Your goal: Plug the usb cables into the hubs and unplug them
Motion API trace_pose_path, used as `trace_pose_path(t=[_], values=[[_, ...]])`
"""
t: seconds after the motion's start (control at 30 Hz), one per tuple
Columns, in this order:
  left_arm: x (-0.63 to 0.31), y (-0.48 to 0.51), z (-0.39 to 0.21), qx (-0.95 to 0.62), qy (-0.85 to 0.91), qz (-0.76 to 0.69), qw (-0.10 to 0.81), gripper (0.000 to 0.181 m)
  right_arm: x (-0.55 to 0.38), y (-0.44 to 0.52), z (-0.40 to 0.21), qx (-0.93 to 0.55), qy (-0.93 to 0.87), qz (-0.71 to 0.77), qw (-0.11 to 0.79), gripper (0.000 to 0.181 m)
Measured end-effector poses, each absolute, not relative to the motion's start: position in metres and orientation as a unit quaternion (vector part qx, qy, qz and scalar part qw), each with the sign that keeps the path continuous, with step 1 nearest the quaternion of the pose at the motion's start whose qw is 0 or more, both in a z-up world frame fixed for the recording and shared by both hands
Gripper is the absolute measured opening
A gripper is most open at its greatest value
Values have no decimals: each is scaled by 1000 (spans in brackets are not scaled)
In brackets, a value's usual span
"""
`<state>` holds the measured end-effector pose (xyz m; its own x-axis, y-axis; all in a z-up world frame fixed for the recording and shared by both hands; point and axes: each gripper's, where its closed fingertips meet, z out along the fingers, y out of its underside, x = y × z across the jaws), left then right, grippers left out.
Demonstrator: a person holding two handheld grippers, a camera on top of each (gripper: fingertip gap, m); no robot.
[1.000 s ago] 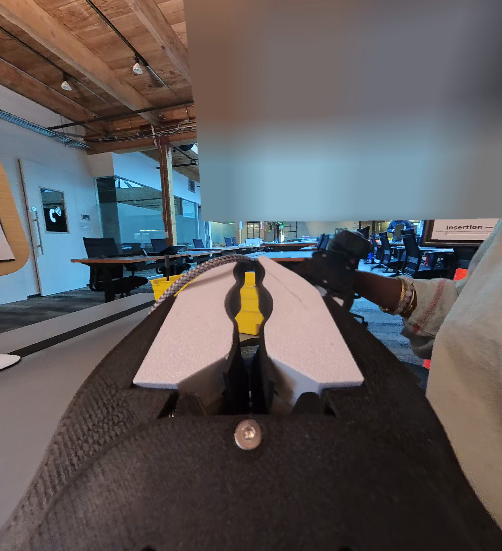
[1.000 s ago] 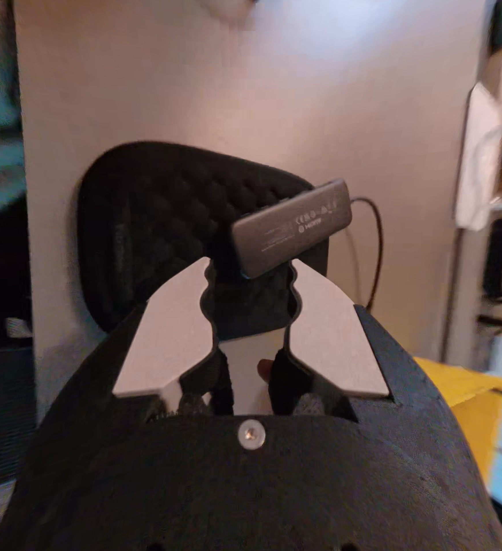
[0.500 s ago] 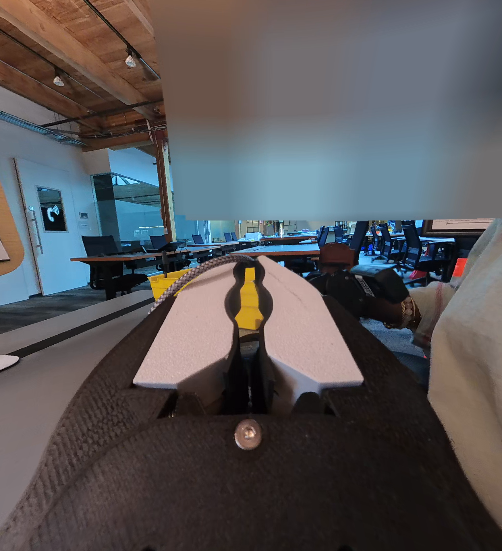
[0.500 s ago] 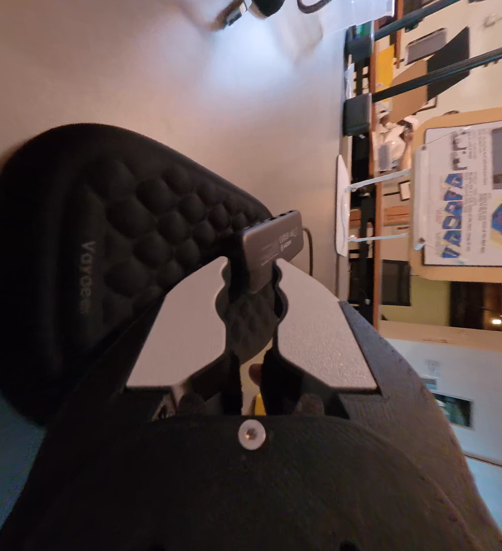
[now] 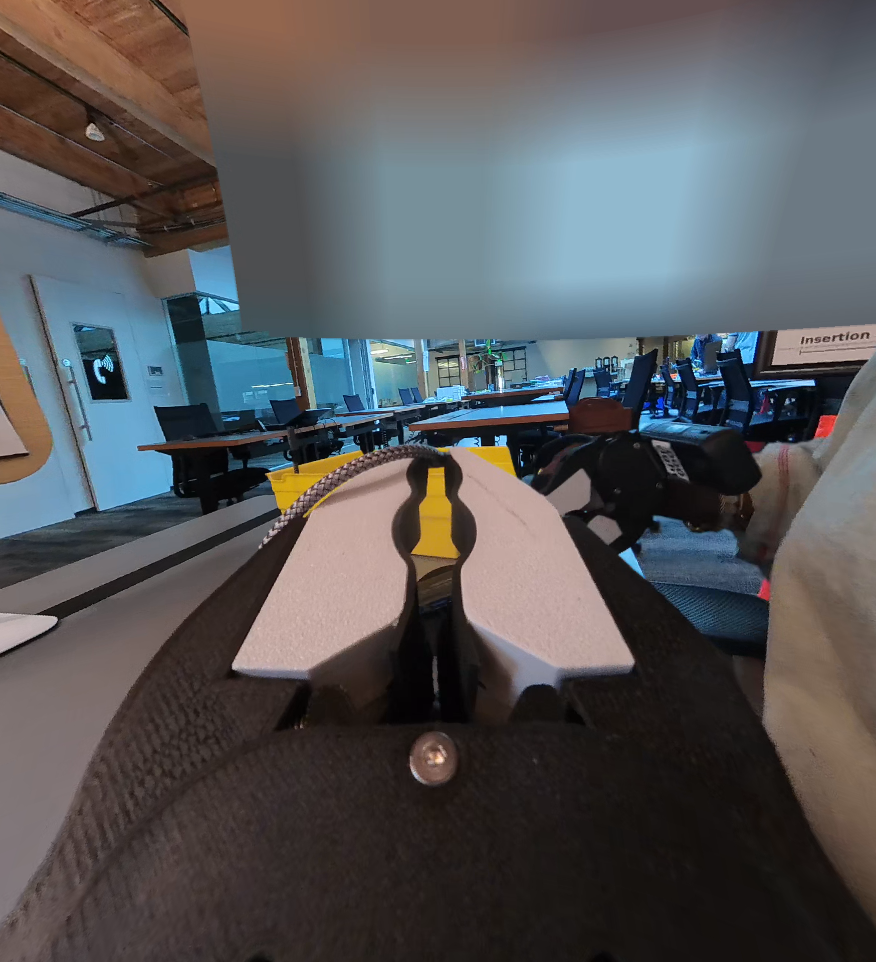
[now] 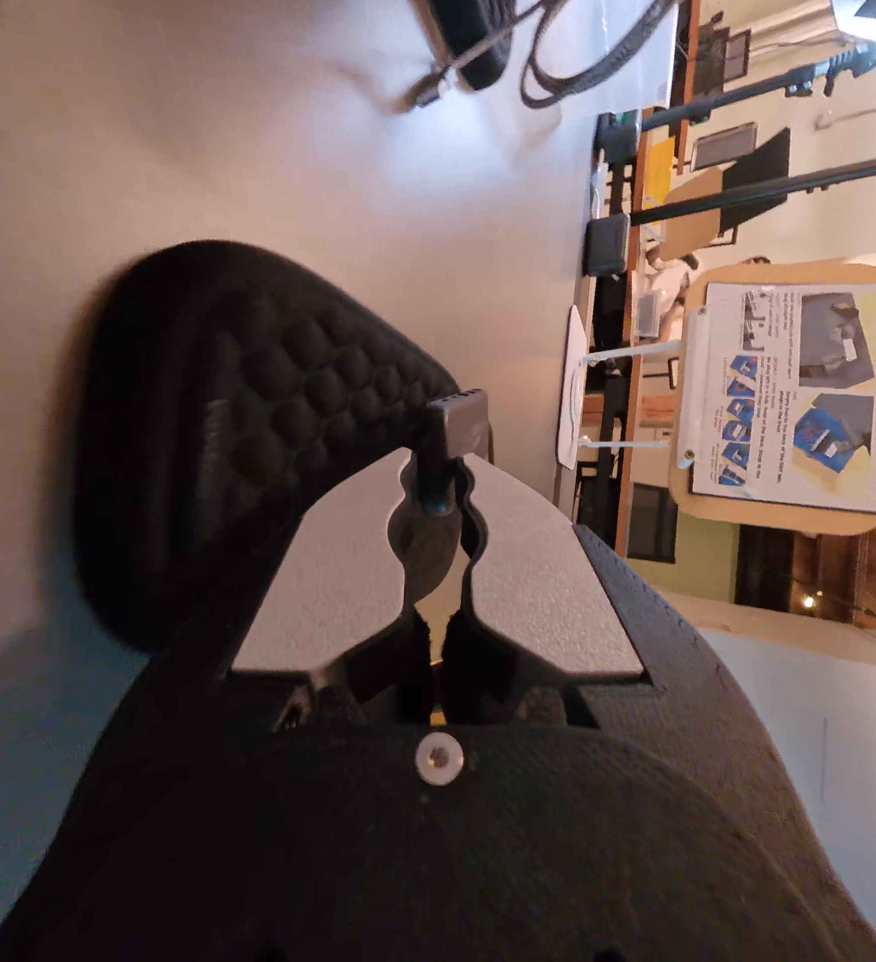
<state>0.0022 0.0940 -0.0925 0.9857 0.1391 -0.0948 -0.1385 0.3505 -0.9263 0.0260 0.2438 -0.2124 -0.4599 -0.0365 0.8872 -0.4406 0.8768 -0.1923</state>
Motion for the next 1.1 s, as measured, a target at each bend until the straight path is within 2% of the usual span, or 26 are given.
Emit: trace_pose_path(t=[0.1,0.17,0.27,0.37,0.43,0.53,0.8,0.9,1.1], values=[[3,94,-92,-563,3,85,822,6,42,249,-224,199,-818,170,512,15],[3,94,-91,-561,2,84,824,6,42,248,-223,210,-789,166,553,16],[3,95,-92,-564,1,83,822,6,33,249,-218,176,-785,189,563,31],[-1,99,-96,-576,-10,87,813,6,28,246,-222,185,-797,177,547,26],[-13,103,-102,-596,-38,114,794,6,27,246,-227,185,-812,173,526,15],[-38,110,-117,-638,-88,167,746,6,27,246,-227,183,-809,180,529,15],[-92,156,-162,-754,-139,145,625,6,31,247,-225,189,-797,181,544,13],[-93,180,-201,-831,-118,90,537,6,33,248,-224,186,-795,189,545,13],[-85,209,-231,-887,-84,30,454,6,34,248,-224,186,-792,194,548,13]])
